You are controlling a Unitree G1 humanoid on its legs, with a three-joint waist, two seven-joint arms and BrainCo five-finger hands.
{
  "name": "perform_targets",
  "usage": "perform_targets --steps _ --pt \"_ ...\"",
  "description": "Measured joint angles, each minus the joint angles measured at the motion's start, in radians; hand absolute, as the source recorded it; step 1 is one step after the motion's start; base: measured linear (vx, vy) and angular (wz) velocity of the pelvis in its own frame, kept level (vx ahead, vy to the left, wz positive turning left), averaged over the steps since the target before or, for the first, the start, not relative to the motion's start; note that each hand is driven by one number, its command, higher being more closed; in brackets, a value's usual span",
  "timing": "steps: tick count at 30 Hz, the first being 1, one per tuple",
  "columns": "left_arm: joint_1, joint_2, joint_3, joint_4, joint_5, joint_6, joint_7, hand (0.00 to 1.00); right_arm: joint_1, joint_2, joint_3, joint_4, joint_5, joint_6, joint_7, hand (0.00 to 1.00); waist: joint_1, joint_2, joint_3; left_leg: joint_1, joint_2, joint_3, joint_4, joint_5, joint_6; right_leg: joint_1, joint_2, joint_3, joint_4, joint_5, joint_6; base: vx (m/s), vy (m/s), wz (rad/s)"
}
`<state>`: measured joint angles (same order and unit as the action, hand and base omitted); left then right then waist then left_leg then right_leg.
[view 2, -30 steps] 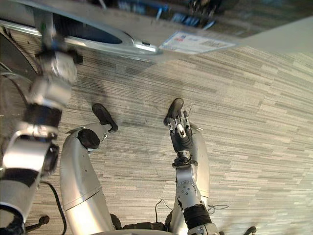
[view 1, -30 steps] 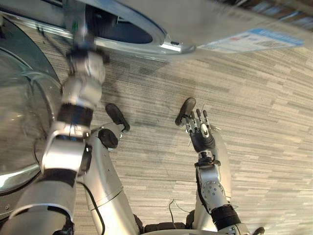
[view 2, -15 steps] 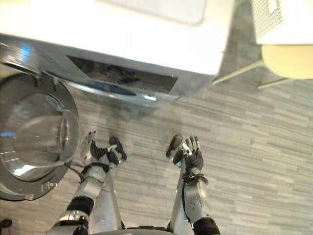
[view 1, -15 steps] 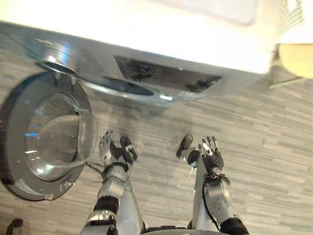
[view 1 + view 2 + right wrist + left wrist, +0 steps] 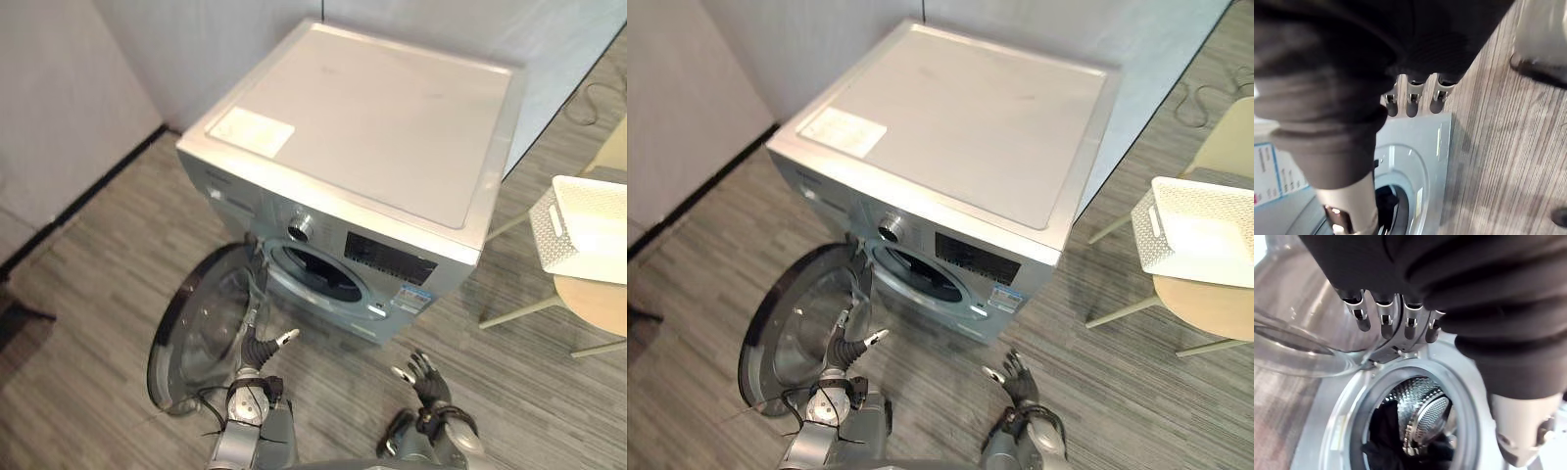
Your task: Pick up the laundry basket with both hands and put the clothes into the washing machine.
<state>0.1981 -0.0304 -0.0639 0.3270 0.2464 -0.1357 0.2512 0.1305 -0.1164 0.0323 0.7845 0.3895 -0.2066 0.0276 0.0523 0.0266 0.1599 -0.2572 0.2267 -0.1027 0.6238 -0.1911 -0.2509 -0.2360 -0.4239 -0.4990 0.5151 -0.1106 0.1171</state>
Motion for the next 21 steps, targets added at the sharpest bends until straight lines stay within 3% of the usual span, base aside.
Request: perform_targets --steps 2,4,5,6,7,9,11,12,13,15,16,18,19,20,21 --pt "0.005 0.006 -0.013 0.000 -0.035 -0.001 -0.029 0.00 -0.007 -0.009 -0.037 0.050 -0.015 0.021 -0.002 0.00 -0.016 0.024 -0.043 0.027 -0.023 0.027 -0.053 -0.104 0.024 -0.027 -0.009 0.042 -0.046 0.065 0.023 -0.05 0.468 -0.40" --pt "-0.012 0.020 -0.022 0.006 -0.057 -0.002 -0.047 0.00 -0.008 0.001 -0.075 0.089 -0.050 0.043 -0.002 0.00 -0.024 0.008 -0.055 0.040 -0.070 0.079 -0.092 -0.156 0.087 -0.039 -0.039 0.062 -0.122 0.154 0.020 -0.11 0.521 -0.22" --pt "-0.026 0.035 -0.026 0.030 -0.060 -0.001 -0.071 0.00 -0.008 0.014 -0.099 0.096 -0.083 0.057 -0.002 0.00 -0.024 -0.016 -0.043 0.041 -0.126 0.099 -0.087 -0.156 0.097 -0.041 -0.073 0.065 -0.158 0.230 -0.038 -0.20 0.529 -0.27" --pt "-0.019 0.040 -0.035 0.040 -0.060 0.005 -0.086 0.00 -0.012 0.006 -0.118 0.106 -0.106 0.061 -0.003 0.00 -0.028 -0.008 -0.048 0.044 -0.146 0.126 -0.088 -0.148 0.156 -0.034 -0.080 0.034 -0.222 0.352 -0.134 -0.24 0.512 -0.38" --pt "-0.005 0.040 -0.034 0.038 -0.060 0.006 -0.096 0.00 -0.018 0.002 -0.119 0.121 -0.117 0.063 -0.004 0.00 -0.027 -0.003 -0.052 0.047 -0.149 0.156 -0.100 -0.144 0.206 -0.029 -0.081 0.014 -0.247 0.385 -0.165 -0.25 0.429 -0.53" --pt "0.026 0.050 -0.018 0.053 -0.069 0.011 -0.115 0.00 -0.029 -0.007 -0.124 0.144 -0.153 0.068 -0.004 0.00 -0.028 0.004 -0.046 0.076 -0.180 0.219 -0.100 -0.139 0.272 -0.043 -0.118 -0.047 0.163 0.108 -0.103 -0.24 0.379 -0.60" --pt "0.048 0.053 -0.019 0.049 -0.079 0.015 -0.135 0.00 -0.024 0.009 -0.137 0.144 -0.189 0.079 -0.003 0.00 -0.010 0.004 -0.046 0.106 -0.195 0.256 -0.104 -0.128 0.297 -0.021 -0.092 -0.036 0.422 -0.007 -0.071 -0.18 0.247 -0.52" --pt "0.059 0.047 -0.015 0.046 -0.083 0.017 -0.137 0.00 -0.019 0.025 -0.136 0.141 -0.204 0.080 -0.003 0.00 -0.009 -0.010 -0.047 0.116 -0.209 0.268 -0.115 -0.114 0.309 0.005 -0.061 -0.018 0.511 -0.045 -0.040 -0.25 0.172 -0.35" --pt "0.073 0.046 -0.004 0.035 -0.091 0.020 -0.137 0.00 -0.009 0.058 -0.133 0.139 -0.207 0.082 -0.001 0.00 -0.008 -0.039 -0.060 0.114 -0.241 0.287 -0.153 -0.079 0.326 0.063 0.000 0.010 0.572 -0.088 0.011 -0.24 0.085 -0.14" --pt "0.091 0.038 0.005 0.020 -0.108 0.022 -0.136 0.00 -0.001 0.077 -0.129 0.141 -0.212 0.086 -0.001 0.00 0.006 -0.057 -0.073 0.104 -0.270 0.304 -0.189 -0.043 0.338 0.131 0.055 0.023 0.532 -0.107 0.032 -0.30 0.029 -0.18" --pt "0.095 0.014 0.019 0.014 -0.120 0.023 -0.137 0.00 -0.013 0.064 -0.101 0.154 -0.221 0.087 -0.002 0.00 0.028 -0.059 -0.084 0.062 -0.280 0.314 -0.223 0.001 0.342 0.178 0.111 0.051 0.394 -0.200 0.035 -0.39 0.028 -0.21" --pt "0.096 -0.007 0.037 -0.013 -0.125 0.026 -0.137 0.00 -0.043 0.047 -0.052 0.172 -0.235 0.087 -0.003 0.00 0.046 -0.050 -0.086 0.021 -0.286 0.328 -0.282 0.055 0.331 0.185 0.158 0.051 0.230 -0.287 -0.009 -0.34 0.021 -0.21" --pt "0.103 -0.016 0.045 -0.034 -0.132 0.028 -0.136 0.00 -0.077 0.033 -0.002 0.189 -0.236 0.087 -0.004 0.00 0.061 -0.048 -0.088 -0.008 -0.287 0.347 -0.326 0.107 0.325 0.191 0.199 0.062 0.077 -0.331 -0.041 -0.29 0.008 -0.30" --pt "0.105 -0.022 0.059 -0.044 -0.143 0.030 -0.137 0.00 -0.101 0.024 0.026 0.200 -0.236 0.087 -0.004 0.00 0.076 -0.042 -0.086 -0.024 -0.287 0.356 -0.350 0.136 0.325 0.191 0.219 0.068 0.008 -0.347 -0.071 -0.47 -0.008 -0.22" --pt "0.104 -0.033 0.052 -0.046 -0.173 0.034 -0.135 0.00 -0.155 0.006 0.072 0.228 -0.236 0.089 -0.005 0.00 0.069 0.010 -0.072 -0.033 -0.265 0.346 -0.410 0.206 0.315 0.175 0.262 0.057 -0.048 -0.301 -0.103 -0.33 -0.013 -0.09"
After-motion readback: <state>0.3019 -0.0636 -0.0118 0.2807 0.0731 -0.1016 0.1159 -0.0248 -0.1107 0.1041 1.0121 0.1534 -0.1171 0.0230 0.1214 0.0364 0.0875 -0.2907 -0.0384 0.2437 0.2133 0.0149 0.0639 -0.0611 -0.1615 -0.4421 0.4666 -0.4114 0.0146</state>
